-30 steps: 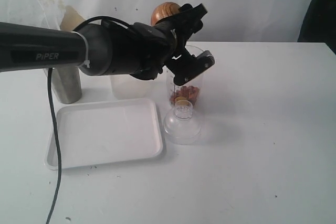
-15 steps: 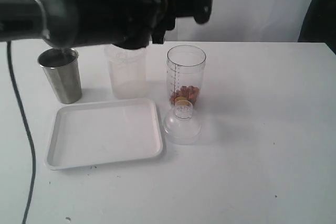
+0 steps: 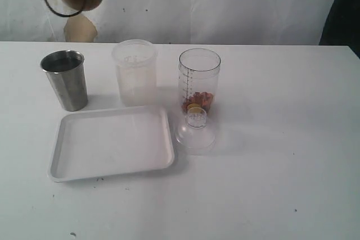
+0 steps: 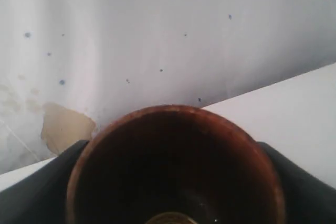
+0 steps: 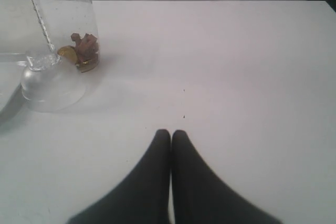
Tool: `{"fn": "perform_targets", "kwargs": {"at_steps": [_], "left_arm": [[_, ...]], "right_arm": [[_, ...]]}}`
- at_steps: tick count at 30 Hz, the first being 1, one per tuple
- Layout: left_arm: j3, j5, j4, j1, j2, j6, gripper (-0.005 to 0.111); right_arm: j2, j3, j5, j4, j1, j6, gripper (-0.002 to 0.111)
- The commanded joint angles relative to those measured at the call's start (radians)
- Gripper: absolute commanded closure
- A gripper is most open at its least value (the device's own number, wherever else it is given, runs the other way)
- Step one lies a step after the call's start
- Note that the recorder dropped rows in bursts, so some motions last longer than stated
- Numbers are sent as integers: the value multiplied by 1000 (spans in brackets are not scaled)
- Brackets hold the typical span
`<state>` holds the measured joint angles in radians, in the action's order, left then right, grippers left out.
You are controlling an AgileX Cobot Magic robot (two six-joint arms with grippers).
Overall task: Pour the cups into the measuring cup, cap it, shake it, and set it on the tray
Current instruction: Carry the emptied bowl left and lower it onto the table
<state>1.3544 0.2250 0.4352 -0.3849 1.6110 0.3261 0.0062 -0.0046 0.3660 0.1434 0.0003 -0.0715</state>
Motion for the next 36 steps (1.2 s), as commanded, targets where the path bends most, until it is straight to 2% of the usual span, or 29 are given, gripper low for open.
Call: {"fn": "perform_targets", "kwargs": {"at_steps": [1, 4, 5, 9, 11, 15, 19, 22, 24, 27, 34, 36], "left_arm": [[-218, -225, -151, 113, -123, -9, 107], [-369, -380, -177, 169, -170, 8, 107], [-470, -499, -177, 207, -194, 49, 107], [-646, -647, -177, 261, -222, 69, 107], [-744, -688, -218, 263, -227, 58, 107], [-859, -759, -243, 263, -227, 25, 107], [-1001, -889, -435, 263, -227, -143, 107], [-1122, -1049, -563, 263, -227, -235, 107], [-1155, -1099, -574, 263, -227, -253, 107], [-1169, -1091, -575, 263, -225, -302, 107], [-1169, -1089, -575, 263, -219, -305, 107], [-1169, -1105, -575, 263, -170, -305, 107]], "right_arm": [[-6, 5, -8, -3, 3, 0, 108], [-6, 5, -8, -3, 3, 0, 108], [-6, 5, -8, -3, 3, 0, 108], [-6, 5, -8, -3, 3, 0, 108], [-6, 5, -8, -3, 3, 0, 108], [-6, 5, -8, -3, 3, 0, 108], [-6, 5, -8, -3, 11, 0, 108], [-6, 5, -8, -3, 28, 0, 108], [-6, 5, -8, -3, 28, 0, 108], [-6, 5, -8, -3, 28, 0, 108], [-6, 5, -8, -3, 28, 0, 108], [-6, 5, -8, -3, 28, 0, 108]]}}
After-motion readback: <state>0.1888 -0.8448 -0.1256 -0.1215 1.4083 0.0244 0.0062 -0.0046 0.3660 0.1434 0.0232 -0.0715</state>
